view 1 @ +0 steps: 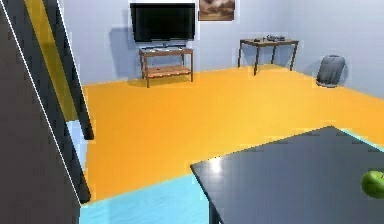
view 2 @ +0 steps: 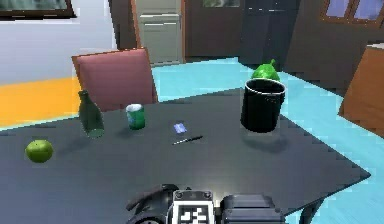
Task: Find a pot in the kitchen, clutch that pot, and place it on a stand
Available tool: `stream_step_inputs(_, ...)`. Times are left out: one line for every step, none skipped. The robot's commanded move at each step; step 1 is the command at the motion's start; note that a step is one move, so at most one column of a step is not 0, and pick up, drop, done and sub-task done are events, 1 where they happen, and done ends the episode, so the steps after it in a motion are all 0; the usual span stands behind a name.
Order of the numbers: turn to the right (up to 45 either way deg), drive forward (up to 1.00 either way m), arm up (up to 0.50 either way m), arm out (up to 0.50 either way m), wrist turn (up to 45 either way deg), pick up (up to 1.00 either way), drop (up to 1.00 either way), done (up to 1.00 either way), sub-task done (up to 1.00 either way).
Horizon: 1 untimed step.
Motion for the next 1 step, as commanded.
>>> stream_step_inputs(0.0, 0.0, 0.0, 0.0, 45.0, 0.0, 0.0, 0.0, 0.0)
